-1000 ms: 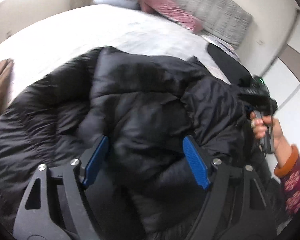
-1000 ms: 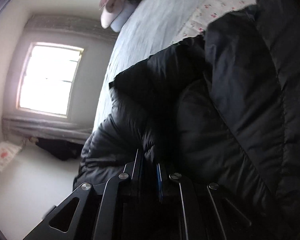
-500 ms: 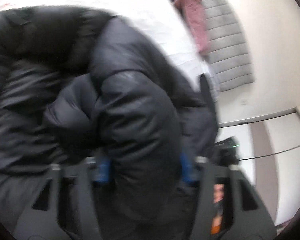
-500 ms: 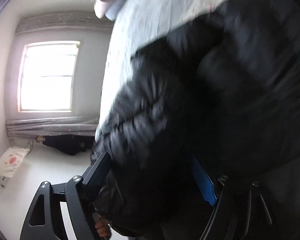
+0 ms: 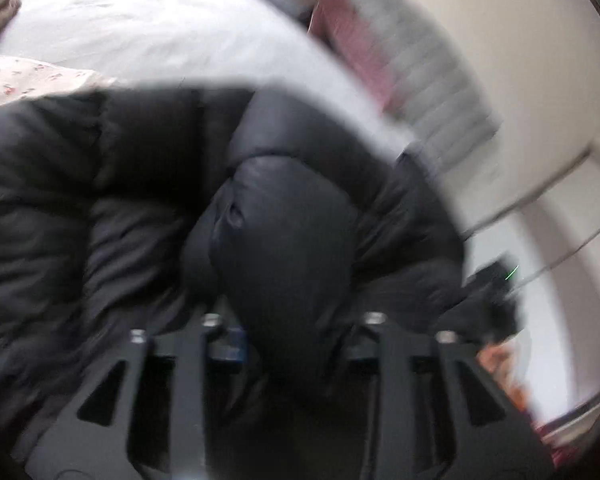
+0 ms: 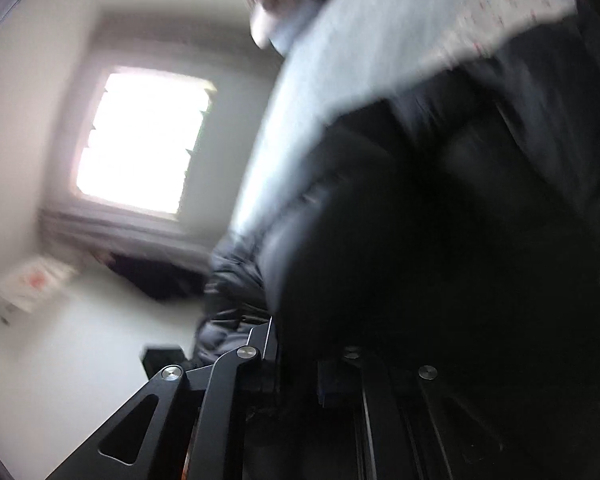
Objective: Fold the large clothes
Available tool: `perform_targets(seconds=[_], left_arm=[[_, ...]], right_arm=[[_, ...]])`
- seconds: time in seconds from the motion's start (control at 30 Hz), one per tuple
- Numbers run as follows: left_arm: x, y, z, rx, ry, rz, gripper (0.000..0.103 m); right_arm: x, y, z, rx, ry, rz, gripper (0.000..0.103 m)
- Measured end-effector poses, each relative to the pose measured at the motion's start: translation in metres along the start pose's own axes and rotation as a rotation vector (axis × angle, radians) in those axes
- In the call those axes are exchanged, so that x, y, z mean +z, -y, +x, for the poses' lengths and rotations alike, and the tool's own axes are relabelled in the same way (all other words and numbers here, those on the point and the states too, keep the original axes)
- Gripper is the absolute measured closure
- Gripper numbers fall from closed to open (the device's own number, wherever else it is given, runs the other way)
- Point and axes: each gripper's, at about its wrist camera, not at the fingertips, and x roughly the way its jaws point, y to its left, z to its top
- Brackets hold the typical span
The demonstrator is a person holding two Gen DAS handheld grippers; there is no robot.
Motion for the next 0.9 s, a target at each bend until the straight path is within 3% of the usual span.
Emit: perform_targets(seconds=[0.07, 0.13, 0.23, 0.3, 0.47, 0.6, 0.67, 0.73, 0.83, 0.9], left_arm=[[-0.009, 0.013, -0.011, 0.105, -0.045, 0.075, 0.046], [-0.008, 0.028, -0.023, 0.182, -0.048, 0.130, 0.036], [-0.007, 0.068, -0.048, 0.311, -0.003, 0.266, 0.033], [-0.004, 0.090, -0.057, 0.350, 0.034, 0.313, 0.030], [-0.003, 0.157, -0.049, 0.241, 0.086, 0.415, 0.028], [0.004, 0.193, 0.005, 0.196, 0.048, 0.476, 0.028], [-0.008, 0.185, 0.034, 0.218, -0.034, 0.456, 0.028], [-0.026, 0.173, 0.066, 0.298, -0.148, 0.424, 0.028], [-0.048, 0.178, 0.067, 0.328, -0.109, 0.472, 0.028], [-0.051, 0.180, 0.053, 0.319, -0.085, 0.444, 0.028]], right_arm=[[-0.004, -0.004, 0.003, -0.077, -0.050, -0.044, 0.060], [-0.003, -0.016, 0.000, -0.151, -0.072, -0.099, 0.049], [0.000, -0.045, -0.014, -0.262, -0.040, -0.220, 0.039], [-0.003, -0.057, -0.030, -0.294, -0.014, -0.273, 0.035], [-0.014, -0.057, -0.060, -0.303, 0.066, -0.268, 0.029], [-0.018, -0.029, -0.082, -0.350, 0.103, -0.220, 0.027], [-0.023, -0.013, -0.106, -0.379, 0.127, -0.191, 0.027], [-0.021, -0.001, -0.151, -0.406, 0.172, -0.134, 0.027], [-0.026, 0.031, -0.206, -0.432, 0.248, -0.035, 0.026], [-0.031, 0.055, -0.243, -0.439, 0.308, 0.039, 0.024]])
